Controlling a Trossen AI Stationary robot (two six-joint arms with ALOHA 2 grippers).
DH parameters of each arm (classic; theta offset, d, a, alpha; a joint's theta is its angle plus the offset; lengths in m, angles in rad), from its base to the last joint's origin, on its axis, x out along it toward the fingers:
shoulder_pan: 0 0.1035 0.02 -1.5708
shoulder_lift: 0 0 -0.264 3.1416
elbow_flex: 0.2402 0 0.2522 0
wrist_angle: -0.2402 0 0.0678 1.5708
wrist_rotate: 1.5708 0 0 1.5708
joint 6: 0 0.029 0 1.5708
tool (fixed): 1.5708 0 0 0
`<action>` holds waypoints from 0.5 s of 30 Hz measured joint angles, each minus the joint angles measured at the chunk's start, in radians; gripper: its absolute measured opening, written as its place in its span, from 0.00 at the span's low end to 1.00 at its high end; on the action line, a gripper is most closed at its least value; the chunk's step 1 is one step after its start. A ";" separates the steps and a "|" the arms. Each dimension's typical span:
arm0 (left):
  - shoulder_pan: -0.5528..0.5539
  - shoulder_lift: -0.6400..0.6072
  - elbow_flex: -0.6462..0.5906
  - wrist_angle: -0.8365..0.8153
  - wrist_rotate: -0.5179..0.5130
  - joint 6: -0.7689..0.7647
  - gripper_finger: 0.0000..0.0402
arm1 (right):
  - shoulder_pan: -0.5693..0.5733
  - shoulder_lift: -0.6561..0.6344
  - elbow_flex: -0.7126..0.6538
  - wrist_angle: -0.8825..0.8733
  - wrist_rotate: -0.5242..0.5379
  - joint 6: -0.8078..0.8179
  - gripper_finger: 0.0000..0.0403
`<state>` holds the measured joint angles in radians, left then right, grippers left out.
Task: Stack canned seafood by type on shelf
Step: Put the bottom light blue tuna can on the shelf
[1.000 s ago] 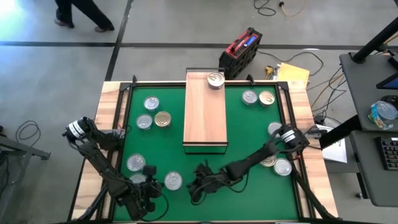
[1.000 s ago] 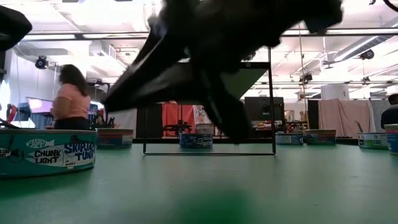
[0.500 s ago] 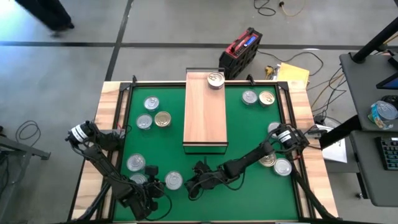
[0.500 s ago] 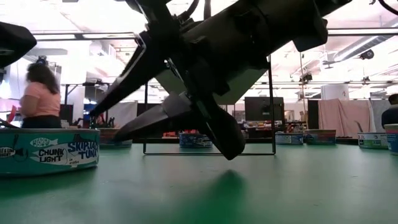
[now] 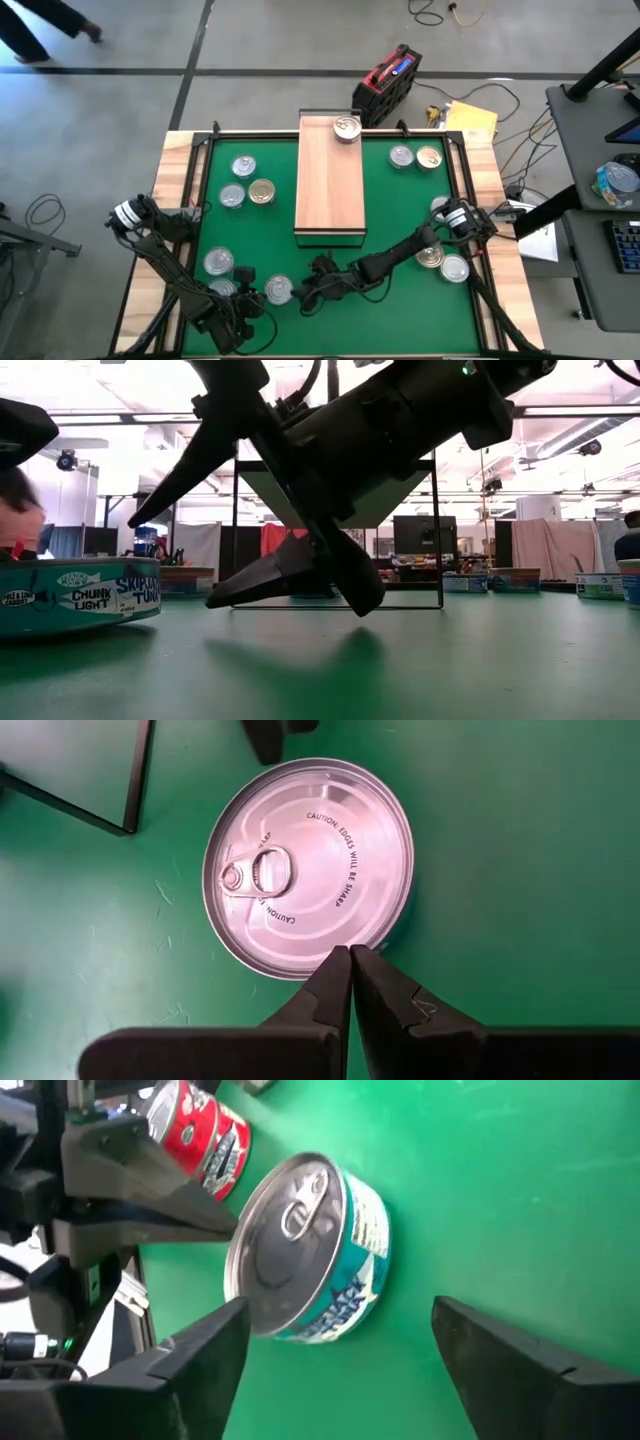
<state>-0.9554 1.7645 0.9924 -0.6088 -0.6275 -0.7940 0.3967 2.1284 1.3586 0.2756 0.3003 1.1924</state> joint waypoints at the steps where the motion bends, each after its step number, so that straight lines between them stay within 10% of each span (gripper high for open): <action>1: 0.000 0.000 0.000 0.005 0.001 0.000 0.00 | -0.001 0.000 0.000 0.003 0.006 -0.003 0.77; 15: -0.002 0.001 -0.001 0.024 0.021 -0.010 0.00 | -0.009 0.064 0.046 0.073 0.018 -0.042 0.78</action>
<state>-0.9569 1.7657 0.9913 -0.5846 -0.6064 -0.8040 0.3882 2.1926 1.4051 0.3484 0.3181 1.1507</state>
